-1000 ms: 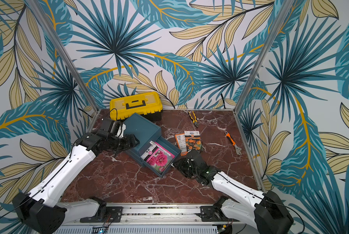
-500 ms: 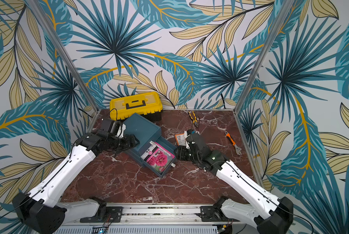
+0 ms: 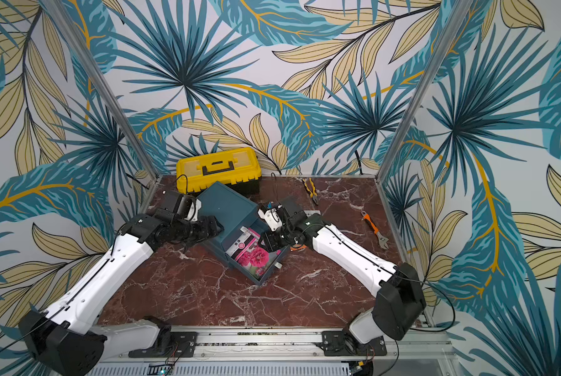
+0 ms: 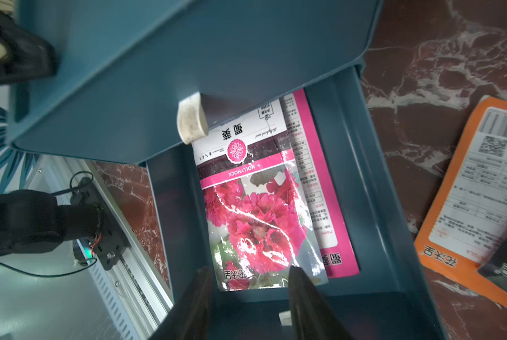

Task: Take the seed bags out of the drawer
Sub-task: Pick up the seed packet from the drawer.

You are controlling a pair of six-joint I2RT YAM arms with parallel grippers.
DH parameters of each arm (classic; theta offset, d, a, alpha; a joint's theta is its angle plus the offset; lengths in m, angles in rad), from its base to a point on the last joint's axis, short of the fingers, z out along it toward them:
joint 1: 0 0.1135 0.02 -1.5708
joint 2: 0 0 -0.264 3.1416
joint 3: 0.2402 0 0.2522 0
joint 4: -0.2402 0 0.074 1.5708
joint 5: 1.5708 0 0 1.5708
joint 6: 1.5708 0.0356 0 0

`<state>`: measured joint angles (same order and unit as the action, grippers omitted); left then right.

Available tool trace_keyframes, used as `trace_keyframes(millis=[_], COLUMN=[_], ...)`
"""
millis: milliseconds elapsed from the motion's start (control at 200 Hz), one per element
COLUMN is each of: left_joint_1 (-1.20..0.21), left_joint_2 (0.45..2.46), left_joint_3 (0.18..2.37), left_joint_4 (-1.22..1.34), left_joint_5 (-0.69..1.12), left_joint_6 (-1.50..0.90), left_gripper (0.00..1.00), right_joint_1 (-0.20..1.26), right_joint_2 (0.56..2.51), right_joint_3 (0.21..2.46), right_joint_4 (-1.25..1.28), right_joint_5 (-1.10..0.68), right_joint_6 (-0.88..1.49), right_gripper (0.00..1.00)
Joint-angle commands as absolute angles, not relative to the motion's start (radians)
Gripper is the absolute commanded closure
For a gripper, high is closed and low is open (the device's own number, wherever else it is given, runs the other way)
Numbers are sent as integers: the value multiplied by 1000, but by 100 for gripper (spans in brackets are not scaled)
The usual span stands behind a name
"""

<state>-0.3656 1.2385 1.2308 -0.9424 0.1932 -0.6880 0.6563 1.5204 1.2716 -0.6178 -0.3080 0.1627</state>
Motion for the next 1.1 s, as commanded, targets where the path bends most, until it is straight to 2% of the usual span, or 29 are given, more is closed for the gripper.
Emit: trace_keyframes(millis=[0,336,1097], left_joint_1=[-368,-368,-368], left_joint_2=[1223,1226,1226], left_joint_3=[1197,1203,1211], left_joint_4=[-986,-988,-1006], left_joint_5=[164,162,157], left_joint_6=[-687,-690,-688], left_gripper=[19,19,19], right_joint_1=[663,661,659], right_joint_2=[1551,1634,1759], right_joint_3=[1270,1268,1331], right_joint_4=[-632,-605,-569], right_joint_5=[-340,-299,-241], right_joint_6=[113,109,97], right_gripper=[55,56,44])
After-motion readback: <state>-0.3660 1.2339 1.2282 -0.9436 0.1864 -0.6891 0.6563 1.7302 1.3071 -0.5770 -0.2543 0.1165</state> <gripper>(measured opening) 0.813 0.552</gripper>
